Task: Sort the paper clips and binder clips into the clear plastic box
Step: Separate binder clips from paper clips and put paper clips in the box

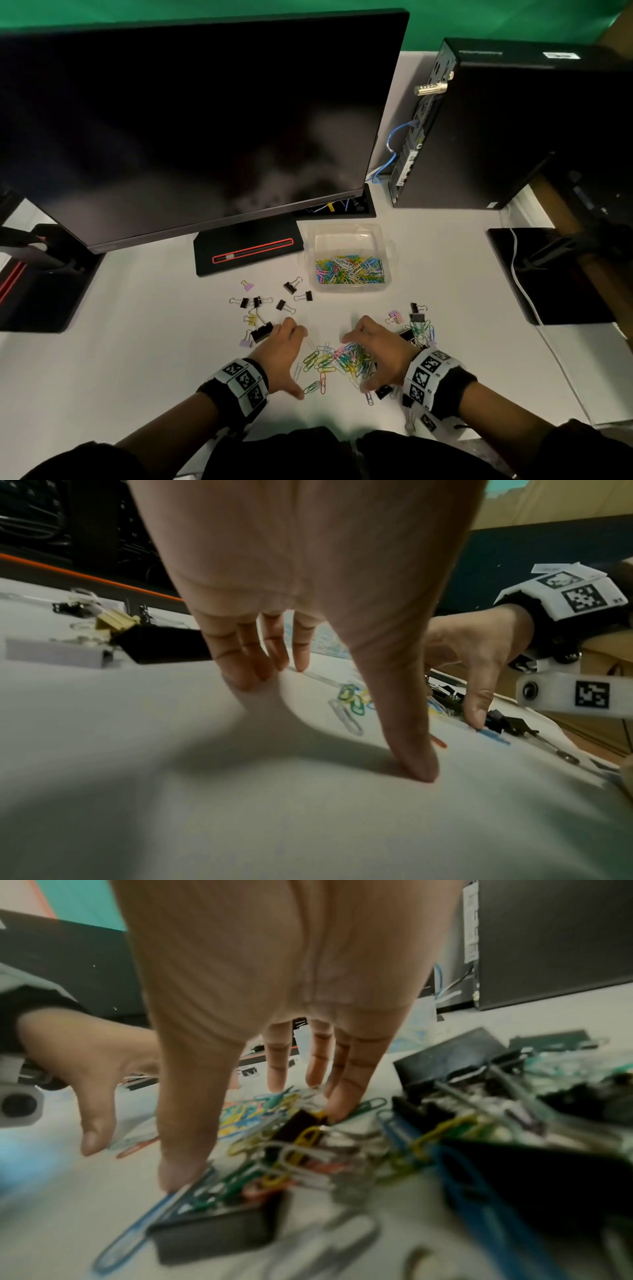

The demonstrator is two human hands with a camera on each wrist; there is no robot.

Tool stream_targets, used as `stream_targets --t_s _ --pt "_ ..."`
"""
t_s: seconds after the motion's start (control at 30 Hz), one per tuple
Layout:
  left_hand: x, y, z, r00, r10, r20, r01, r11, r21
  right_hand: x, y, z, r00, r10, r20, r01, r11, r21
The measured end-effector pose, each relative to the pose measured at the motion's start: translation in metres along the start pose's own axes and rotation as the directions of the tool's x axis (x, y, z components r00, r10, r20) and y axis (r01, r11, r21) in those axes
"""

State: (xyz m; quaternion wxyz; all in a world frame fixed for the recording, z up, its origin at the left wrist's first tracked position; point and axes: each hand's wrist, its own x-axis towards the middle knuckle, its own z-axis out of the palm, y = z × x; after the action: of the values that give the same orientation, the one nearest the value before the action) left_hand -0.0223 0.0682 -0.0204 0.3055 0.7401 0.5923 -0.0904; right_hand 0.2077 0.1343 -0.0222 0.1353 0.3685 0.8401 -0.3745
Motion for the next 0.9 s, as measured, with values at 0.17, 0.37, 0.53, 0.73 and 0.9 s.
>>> stream_targets --t_s 0.17,0.37,0.53,0.73,0.9 --pt "0.01 0.017 0.005 1.0 0.024 0.0 -0.024 0.991 -0.131 0.005 -0.013 0.014 0.994 0.073 -0.079 -0.066 0.994 0.091" --pt "0.026 0.033 0.01 0.997 0.054 -0.058 -0.063 0.981 -0.185 0.013 -0.022 0.017 0.982 0.123 -0.144 -0.104 0.986 0.132" --pt "0.033 0.037 0.01 0.99 0.107 -0.087 -0.118 0.984 -0.135 0.013 -0.024 0.012 0.968 0.137 -0.213 -0.105 0.982 0.156" --pt "0.038 0.036 0.008 0.993 0.092 -0.07 -0.091 0.996 0.025 0.011 -0.013 -0.009 0.946 0.251 -0.206 -0.185 0.938 0.293" --pt "0.042 0.034 0.001 0.999 0.038 0.0 -0.038 0.981 0.19 0.016 -0.009 -0.041 0.901 0.348 -0.259 -0.245 0.9 0.36"
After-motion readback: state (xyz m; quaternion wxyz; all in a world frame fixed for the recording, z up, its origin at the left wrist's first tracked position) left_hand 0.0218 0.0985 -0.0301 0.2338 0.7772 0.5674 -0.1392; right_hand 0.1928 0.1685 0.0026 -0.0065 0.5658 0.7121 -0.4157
